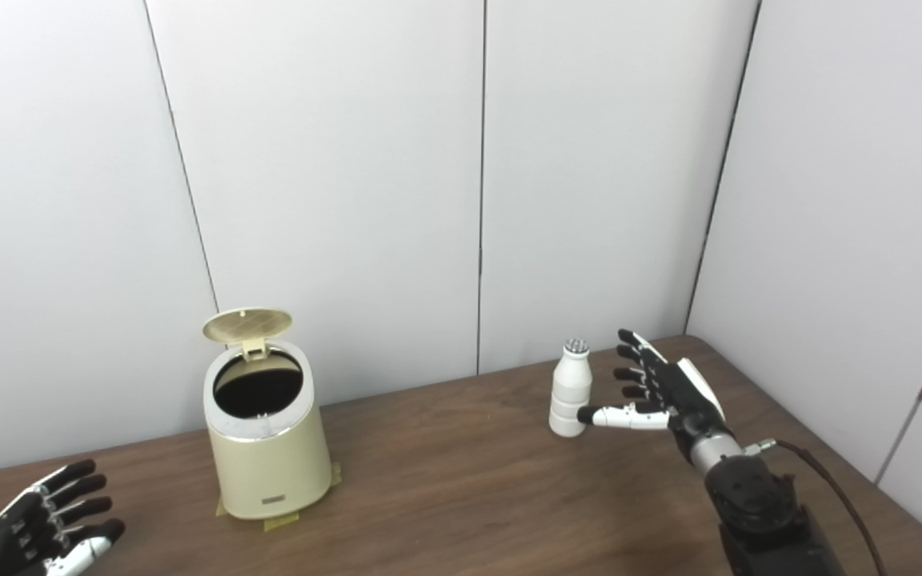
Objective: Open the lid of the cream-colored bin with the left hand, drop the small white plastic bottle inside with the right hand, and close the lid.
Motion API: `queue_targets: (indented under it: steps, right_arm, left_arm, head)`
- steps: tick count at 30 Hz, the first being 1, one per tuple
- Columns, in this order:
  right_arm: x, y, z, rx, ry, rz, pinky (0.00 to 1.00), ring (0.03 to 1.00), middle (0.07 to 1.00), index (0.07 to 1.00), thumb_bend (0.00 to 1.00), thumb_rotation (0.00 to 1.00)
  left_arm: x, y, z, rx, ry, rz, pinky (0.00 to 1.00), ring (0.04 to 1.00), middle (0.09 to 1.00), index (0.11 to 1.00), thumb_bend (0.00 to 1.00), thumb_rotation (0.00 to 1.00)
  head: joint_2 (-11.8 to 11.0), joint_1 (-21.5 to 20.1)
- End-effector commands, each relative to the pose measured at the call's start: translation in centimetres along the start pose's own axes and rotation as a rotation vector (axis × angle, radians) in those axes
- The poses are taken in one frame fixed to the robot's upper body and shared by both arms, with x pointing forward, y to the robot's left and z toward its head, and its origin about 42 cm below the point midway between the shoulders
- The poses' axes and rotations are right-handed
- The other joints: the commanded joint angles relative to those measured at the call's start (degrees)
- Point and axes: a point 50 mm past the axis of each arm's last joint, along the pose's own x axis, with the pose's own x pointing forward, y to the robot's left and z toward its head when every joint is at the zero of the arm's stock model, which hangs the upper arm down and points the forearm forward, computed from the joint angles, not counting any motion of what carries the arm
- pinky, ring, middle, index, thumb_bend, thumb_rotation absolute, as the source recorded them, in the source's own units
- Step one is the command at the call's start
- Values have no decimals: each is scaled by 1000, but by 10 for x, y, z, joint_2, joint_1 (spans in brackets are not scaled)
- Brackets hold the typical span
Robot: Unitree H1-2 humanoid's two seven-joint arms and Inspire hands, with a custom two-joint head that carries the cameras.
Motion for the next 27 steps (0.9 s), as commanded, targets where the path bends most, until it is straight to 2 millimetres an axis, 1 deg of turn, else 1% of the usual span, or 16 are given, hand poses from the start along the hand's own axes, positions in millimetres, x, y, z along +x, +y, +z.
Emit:
queue_targets:
  steps: [1,3,6,13,16,20,24,27]
  right_arm:
    - [10,-9,21,-11,-81,-28,825,869,920,949,821,193]
    - [13,-5,15,-2,-65,-27,829,865,912,940,856,204]
    - [17,0,10,-8,-58,-29,827,875,898,927,851,200]
    - [29,7,9,-18,-35,-42,829,865,901,937,849,203]
    - [33,9,9,-21,-32,-50,812,855,897,931,835,189]
    - [39,11,7,-47,-41,-52,787,846,894,922,828,200]
    - [44,14,7,-42,-47,-50,757,830,888,916,819,190]
    - [47,17,10,-24,-45,-48,752,829,889,917,816,176]
  left_arm:
    - [11,1,25,14,-83,-6,620,723,771,801,609,0]
    - [11,1,26,13,-84,-8,614,718,769,795,616,0]
    - [10,1,27,19,-87,-11,602,710,765,790,610,0]
    - [9,-1,29,31,-94,-19,592,713,763,790,588,0]
    - [8,-1,29,33,-94,-23,593,714,763,788,584,0]
    - [8,-2,29,32,-96,-26,597,718,767,790,587,0]
    - [8,-2,28,35,-102,-36,599,718,771,796,585,0]
    - [8,-3,28,42,-104,-41,597,719,772,803,586,0]
  head:
    - [0,0]
    - [2,2]
    - [4,2]
    - [5,5]
    - [6,6]
    - [7,7]
    - [7,7]
    - [7,7]
